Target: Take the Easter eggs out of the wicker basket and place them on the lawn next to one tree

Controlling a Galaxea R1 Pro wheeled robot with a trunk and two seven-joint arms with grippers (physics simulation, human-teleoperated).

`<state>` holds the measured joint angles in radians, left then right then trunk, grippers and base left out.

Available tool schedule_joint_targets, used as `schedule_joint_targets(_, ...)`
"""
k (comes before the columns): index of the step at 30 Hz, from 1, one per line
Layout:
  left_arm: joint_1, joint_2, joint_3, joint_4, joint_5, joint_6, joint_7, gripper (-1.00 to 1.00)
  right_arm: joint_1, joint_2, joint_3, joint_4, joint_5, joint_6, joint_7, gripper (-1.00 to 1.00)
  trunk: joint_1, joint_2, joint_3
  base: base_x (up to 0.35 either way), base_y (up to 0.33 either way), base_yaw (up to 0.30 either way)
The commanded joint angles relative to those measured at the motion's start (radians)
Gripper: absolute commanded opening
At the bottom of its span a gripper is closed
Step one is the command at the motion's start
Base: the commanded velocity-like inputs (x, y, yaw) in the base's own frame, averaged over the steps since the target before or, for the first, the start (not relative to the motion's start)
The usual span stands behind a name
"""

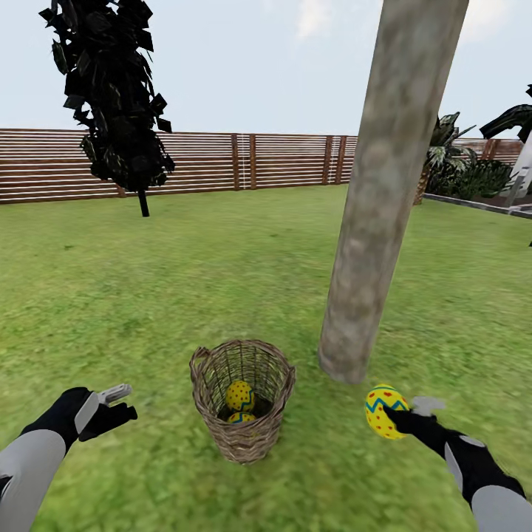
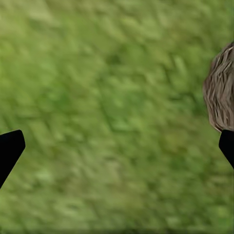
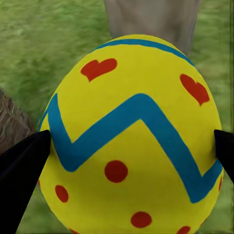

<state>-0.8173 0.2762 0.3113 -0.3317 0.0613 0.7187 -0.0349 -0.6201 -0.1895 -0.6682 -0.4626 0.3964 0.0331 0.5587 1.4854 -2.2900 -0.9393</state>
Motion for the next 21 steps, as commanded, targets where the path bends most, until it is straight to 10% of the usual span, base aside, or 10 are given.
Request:
schedule_joint_targets(1,0.000,0.000,0.003,-0.001,0.006,0.005,0.001,1.00,-0.001,0.018,-0.007,0.001,0.010,-0.011,-0.030,-1.00,0.000,0.000,-0.001,0.000,0.000,0.000)
schedule_joint_targets(9,0.000,0.001,0.003,-0.001,0.005,0.005,-0.002,1.00,-0.001,0.086,0.050,0.104,0.085,-0.107,-0.247,-1.00,0.000,0.000,-0.001,0.188,0.000,0.000)
schedule_joint_targets(21,0.000,0.021,0.004,-0.004,0.006,0.005,-0.001,1.00,-0.001,0.090,0.058,0.122,0.091,-0.108,-0.260,-1.00,0.000,0.000,-0.001,0.164,0.000,0.000)
